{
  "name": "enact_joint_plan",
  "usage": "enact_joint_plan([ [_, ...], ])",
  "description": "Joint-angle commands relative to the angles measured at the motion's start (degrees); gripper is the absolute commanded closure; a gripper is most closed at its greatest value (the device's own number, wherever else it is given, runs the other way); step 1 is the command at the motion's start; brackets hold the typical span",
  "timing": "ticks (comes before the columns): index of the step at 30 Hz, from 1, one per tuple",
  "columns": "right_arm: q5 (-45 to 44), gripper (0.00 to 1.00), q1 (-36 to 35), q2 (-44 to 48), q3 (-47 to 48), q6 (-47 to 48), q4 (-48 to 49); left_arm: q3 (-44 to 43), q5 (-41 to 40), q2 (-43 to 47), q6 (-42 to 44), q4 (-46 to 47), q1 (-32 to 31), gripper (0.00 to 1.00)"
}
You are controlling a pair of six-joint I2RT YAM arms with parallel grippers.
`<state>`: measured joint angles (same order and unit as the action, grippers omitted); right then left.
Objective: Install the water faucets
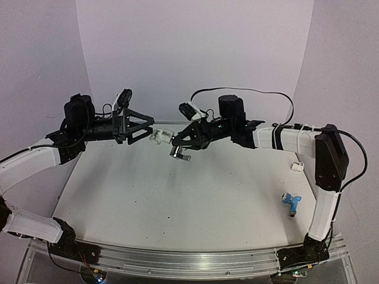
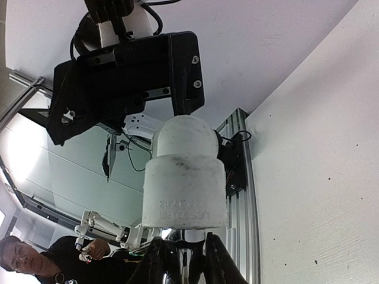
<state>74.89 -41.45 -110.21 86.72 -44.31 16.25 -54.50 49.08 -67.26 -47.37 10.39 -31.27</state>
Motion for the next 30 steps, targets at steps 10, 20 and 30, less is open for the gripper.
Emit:
enact_joint_plan([
  [10,-1.59,1.00,-1.35,5.00,0.25,3.78,4.93,1.43,-8.58,1.97,-1.41,-8.40,3.84,0.04],
  [20,-1.70,1.00,-1.35,3.10,2.18,3.16,4.84,-0.40,3.30,-2.21,-0.49,-2.33,-2.45,0.08],
  [30,-2.00,1.00,-1.36,3.03,1.28,3.33,4.24,-1.39,-1.58,-4.87,-1.01,-2.22,-0.29,0.54],
])
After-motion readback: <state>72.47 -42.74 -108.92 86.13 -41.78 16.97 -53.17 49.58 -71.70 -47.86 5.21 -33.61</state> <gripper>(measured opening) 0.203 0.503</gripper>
